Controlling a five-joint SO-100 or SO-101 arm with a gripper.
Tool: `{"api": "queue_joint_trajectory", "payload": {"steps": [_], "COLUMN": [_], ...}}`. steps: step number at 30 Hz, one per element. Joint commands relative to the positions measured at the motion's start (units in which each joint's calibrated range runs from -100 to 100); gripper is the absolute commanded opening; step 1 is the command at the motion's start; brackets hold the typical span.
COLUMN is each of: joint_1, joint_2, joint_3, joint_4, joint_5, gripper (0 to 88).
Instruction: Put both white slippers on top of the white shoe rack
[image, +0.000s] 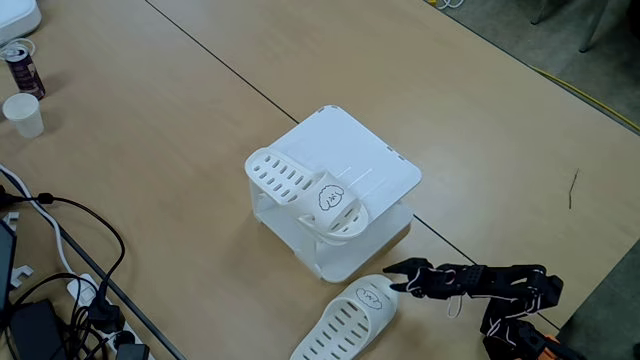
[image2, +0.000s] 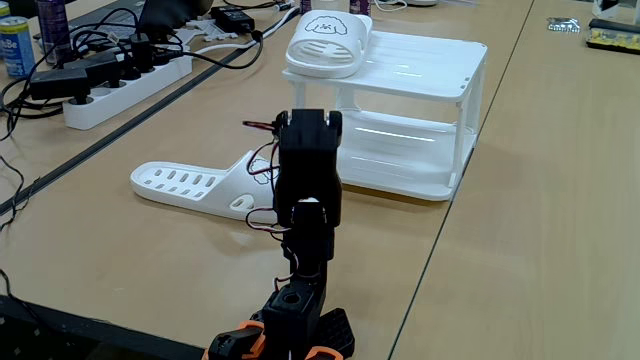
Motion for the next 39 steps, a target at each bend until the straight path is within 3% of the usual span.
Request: {"api": "queue_joint_trajectory", "payload": {"steps": [1, 11, 26, 35, 39], "joint_1": [-1.74, -11.45, -32.17, -20.33, -18.93], "joint_2": [2.11, 7.67, 2.53, 3.04, 3.04], "joint_3": [-3.70, -3.70, -2.98, 0.09, 1.08], "joint_4": [-3.14, -12.80, -13.15, -13.06, -13.06], "joint_5": [0.42, 0.42, 0.42, 0.42, 0.42], "gripper": [19.1, 19.1, 19.1, 19.1, 19.2]}}
